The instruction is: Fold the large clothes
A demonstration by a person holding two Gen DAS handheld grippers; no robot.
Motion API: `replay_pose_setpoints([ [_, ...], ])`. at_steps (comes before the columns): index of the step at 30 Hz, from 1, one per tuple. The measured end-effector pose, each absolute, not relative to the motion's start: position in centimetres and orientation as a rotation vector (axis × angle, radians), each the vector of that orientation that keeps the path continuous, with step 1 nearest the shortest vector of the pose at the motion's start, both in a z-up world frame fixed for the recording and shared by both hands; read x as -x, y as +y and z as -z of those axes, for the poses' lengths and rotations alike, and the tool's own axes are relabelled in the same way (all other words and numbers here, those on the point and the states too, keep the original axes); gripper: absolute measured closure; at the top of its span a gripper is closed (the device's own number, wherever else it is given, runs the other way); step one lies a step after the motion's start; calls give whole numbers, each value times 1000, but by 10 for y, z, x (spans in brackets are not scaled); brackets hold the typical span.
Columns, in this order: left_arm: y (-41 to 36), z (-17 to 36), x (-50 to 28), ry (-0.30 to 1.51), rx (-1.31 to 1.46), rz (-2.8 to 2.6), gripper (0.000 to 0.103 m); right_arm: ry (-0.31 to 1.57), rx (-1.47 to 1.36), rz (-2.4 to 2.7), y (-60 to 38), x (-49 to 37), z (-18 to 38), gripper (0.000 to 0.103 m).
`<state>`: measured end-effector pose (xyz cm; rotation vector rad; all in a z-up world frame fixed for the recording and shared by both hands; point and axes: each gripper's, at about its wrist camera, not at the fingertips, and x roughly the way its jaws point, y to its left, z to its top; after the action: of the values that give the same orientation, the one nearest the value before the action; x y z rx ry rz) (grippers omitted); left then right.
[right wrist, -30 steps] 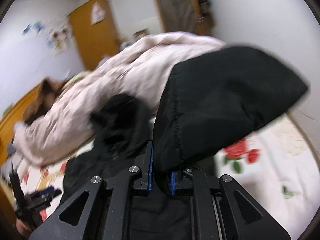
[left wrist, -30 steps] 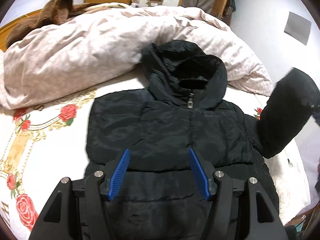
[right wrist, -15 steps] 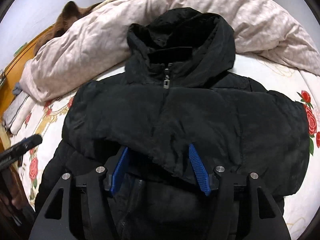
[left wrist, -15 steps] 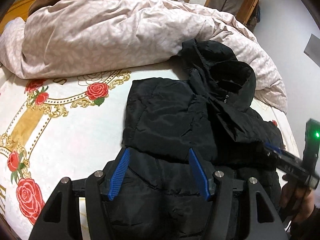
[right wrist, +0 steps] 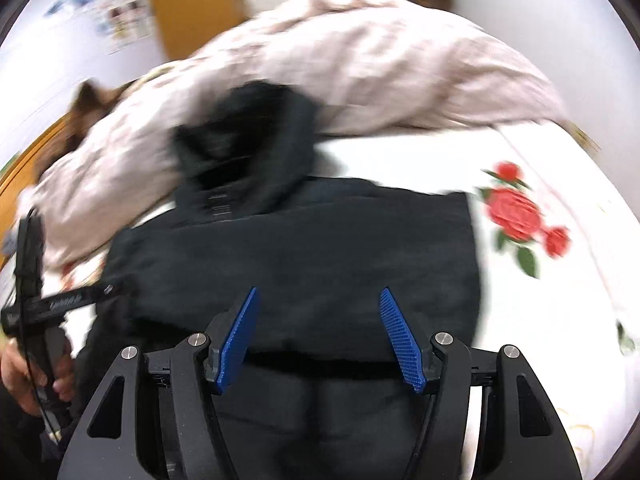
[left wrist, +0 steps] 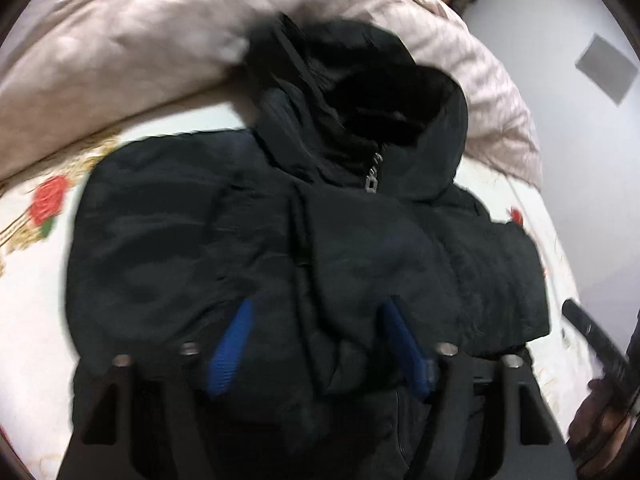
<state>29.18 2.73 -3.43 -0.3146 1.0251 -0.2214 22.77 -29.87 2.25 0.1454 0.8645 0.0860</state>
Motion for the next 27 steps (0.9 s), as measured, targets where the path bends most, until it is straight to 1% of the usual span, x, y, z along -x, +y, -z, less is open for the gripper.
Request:
replay_pose_setpoints([
  [1, 21, 36, -294, 1025, 286, 222, 86, 867, -157, -60, -310, -231, -19, 40],
  [2, 18, 35, -294, 1018, 257, 209, 87, 866, -174, -38, -322, -236, -14, 43],
  [3, 16, 33, -292, 992, 234, 196, 88, 869, -182, -27, -327, -239, -12, 54],
  [4, 15, 31, -289, 967, 208, 182, 90, 881, -186, -18, -332, -246, -5, 59],
  [5, 14, 31, -287, 956, 187, 162, 90, 899, -186, -27, -332, -252, 4, 59],
  [9, 17, 43, -285, 951, 138, 109, 90, 980, -152, -89, -314, -267, 47, 59],
  [12, 19, 52, -290, 965, 149, 103, 90, 967, -133, -94, -310, -270, 60, 59],
  [16, 20, 44, -288, 967, 163, 81, 86, 985, -113, -83, -311, -270, 43, 59],
  [18, 25, 34, -279, 954, 176, 74, 83, 942, -109, -87, -313, -263, 25, 59],
  [22, 42, 14, -263, 920, 200, 15, 82, 856, -121, -88, -324, -259, -5, 59],
  [24, 45, 3, -265, 895, 224, 7, 82, 839, -115, -82, -329, -268, -13, 59],
  [27, 31, -7, -282, 866, 203, 43, 75, 852, -107, -54, -337, -293, -7, 59],
])
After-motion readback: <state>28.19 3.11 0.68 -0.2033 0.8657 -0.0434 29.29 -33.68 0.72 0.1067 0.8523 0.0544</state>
